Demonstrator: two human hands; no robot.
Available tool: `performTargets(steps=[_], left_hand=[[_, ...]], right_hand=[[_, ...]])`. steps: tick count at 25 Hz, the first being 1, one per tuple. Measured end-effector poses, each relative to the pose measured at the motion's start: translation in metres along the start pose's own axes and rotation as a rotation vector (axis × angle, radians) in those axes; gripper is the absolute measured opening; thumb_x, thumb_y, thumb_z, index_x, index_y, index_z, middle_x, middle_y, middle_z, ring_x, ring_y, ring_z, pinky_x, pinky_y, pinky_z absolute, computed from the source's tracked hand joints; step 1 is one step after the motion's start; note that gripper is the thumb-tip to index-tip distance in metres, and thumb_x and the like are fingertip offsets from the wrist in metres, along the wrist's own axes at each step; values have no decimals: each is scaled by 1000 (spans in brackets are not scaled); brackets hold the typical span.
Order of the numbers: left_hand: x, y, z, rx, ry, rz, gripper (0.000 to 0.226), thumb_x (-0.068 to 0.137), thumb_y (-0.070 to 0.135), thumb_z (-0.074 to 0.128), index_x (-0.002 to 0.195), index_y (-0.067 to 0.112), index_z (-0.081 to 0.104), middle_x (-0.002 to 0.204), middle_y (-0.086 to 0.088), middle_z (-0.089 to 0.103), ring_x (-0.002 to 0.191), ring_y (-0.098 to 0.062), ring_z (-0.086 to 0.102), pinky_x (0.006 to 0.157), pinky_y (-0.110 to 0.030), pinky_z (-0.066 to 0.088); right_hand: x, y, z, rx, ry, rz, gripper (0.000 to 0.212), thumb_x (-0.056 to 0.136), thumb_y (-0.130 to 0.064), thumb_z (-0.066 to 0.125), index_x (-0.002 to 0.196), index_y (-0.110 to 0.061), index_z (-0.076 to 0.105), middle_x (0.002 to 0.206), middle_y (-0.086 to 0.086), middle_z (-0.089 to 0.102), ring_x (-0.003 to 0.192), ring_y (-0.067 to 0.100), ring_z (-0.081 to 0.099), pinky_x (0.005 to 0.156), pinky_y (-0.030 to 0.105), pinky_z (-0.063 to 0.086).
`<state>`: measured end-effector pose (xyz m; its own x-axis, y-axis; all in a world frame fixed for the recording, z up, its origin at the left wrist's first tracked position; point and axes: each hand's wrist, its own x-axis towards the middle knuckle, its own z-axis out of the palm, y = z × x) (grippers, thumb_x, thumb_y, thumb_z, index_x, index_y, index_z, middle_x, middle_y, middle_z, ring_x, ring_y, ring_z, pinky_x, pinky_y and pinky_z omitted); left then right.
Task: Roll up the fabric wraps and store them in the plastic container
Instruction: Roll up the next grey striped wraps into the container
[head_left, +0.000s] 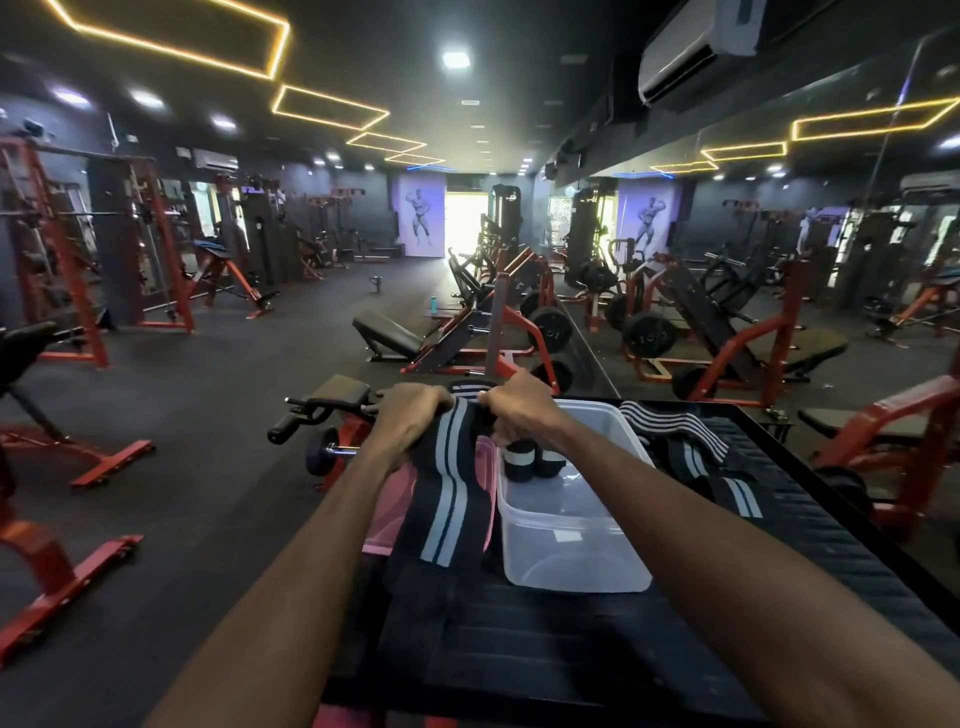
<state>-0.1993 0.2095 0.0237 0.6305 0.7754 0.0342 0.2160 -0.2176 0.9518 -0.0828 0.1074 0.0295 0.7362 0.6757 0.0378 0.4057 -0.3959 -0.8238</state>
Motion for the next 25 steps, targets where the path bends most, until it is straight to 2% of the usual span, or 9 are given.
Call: performTargets(steps=[4,6,9,13,15,19,21,23,25], left_hand=[[-19,33,-9,-124,-58,58,9,83,15,65,78,12,72,63,-2,68,58,-14,61,49,-14,47],[-26,47,-5,-250,-164,26,10,84,16,65,79,10,72,62,-4,70,56,-17,64,49,-16,49],[-33,59,17,-438,-289,-45,17,88,20,63,80,8,70,70,-9,72,53,-20,66,55,-25,55],[-37,71,64,-463,-270,-5,18,89,16,56,88,3,69,85,-18,72,67,-27,68,75,-43,56],[-42,75,93,-431,-251,13,23,89,15,53,98,0,69,92,-20,74,74,-30,71,70,-43,58],[-54,76,155,-357,-295,23,25,93,19,52,105,2,67,93,-17,75,83,-30,73,61,-36,57],[-60,77,185,-278,-331,22,34,97,31,44,106,6,66,98,-14,74,89,-29,72,73,-39,58],[-68,78,211,-201,-368,34,51,96,46,32,110,10,67,105,-12,73,97,-29,69,92,-44,54],[-71,77,238,-133,-370,25,64,90,52,25,117,9,65,115,-19,69,106,-38,65,97,-49,50]], right_hand=[[-12,-11,-9,465,-183,206,31,97,-30,52,111,-5,64,94,15,69,82,27,67,63,35,58],[-15,-14,-16,639,-211,225,22,93,-22,57,104,-7,68,88,10,71,75,22,68,61,31,58],[-18,-14,-35,801,-126,204,12,89,-5,59,93,-2,70,83,17,73,68,27,70,72,42,60],[-22,4,-72,690,17,175,21,84,-15,67,100,-2,72,94,17,74,74,28,70,77,42,60],[-30,19,-93,630,27,170,30,82,-24,70,102,-2,73,93,14,76,77,26,72,74,37,59],[-54,59,-139,510,180,110,16,85,-18,71,91,-4,75,79,10,76,67,20,72,66,29,60],[-58,81,-160,482,281,94,12,82,-13,73,90,-5,76,80,10,75,71,21,70,71,29,59],[-59,103,-181,455,355,85,4,81,-8,73,84,-7,75,70,5,73,68,20,68,64,24,56],[-59,126,-205,415,424,97,5,81,-6,73,85,-5,76,64,1,70,64,16,65,62,22,54]])
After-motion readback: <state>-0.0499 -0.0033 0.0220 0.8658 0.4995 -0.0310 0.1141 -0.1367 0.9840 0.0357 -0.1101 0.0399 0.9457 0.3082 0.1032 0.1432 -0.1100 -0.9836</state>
